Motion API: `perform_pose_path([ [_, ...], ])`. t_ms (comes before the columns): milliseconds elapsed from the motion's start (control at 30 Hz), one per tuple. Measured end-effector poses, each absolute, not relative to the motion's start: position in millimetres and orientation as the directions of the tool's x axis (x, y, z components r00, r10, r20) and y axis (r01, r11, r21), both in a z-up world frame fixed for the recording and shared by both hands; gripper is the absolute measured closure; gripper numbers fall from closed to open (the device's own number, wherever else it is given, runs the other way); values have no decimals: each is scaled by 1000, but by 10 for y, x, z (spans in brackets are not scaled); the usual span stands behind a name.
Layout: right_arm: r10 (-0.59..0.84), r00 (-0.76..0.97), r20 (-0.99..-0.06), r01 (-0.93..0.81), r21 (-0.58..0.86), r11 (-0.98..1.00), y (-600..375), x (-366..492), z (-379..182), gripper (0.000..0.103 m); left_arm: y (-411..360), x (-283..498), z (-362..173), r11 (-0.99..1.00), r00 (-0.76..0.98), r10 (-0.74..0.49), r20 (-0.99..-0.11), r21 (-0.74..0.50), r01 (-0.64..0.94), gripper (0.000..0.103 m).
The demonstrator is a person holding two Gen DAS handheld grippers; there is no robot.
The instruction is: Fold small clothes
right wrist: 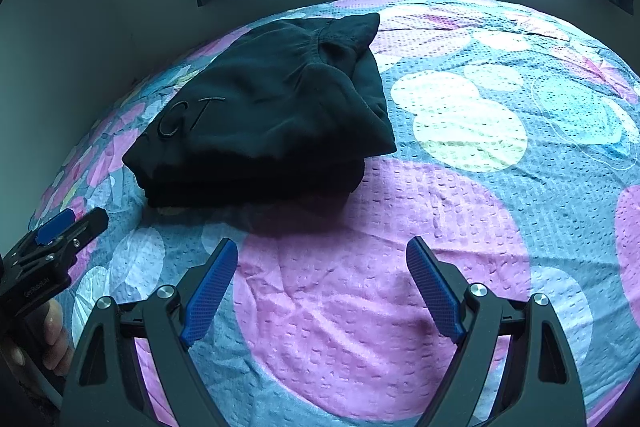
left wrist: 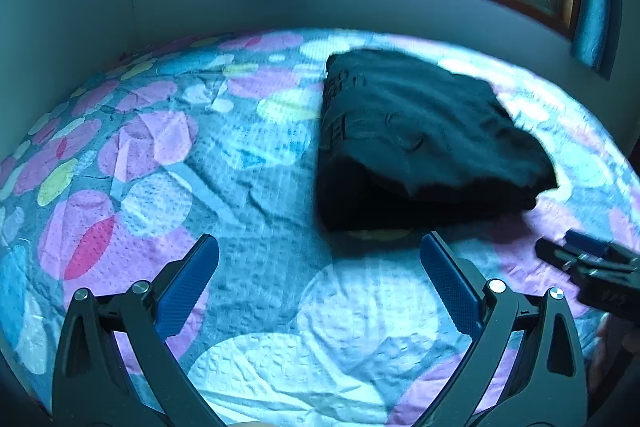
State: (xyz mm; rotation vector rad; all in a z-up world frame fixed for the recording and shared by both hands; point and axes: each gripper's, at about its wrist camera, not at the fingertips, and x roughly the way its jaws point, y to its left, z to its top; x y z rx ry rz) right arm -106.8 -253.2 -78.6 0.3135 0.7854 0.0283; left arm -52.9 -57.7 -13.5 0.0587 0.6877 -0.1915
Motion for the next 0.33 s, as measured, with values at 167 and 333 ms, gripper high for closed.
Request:
perform_pose_path([
  [167,155,709,-688,85,302,950,-2541,-1087,-769,18,-470,-464,-13,988,777,-107,-620,22,154,2],
  [333,201,721,-663,79,367,927,-2713,-1101,-616,18,-62,-188,23,998,733,-43,-679,5,63,2],
])
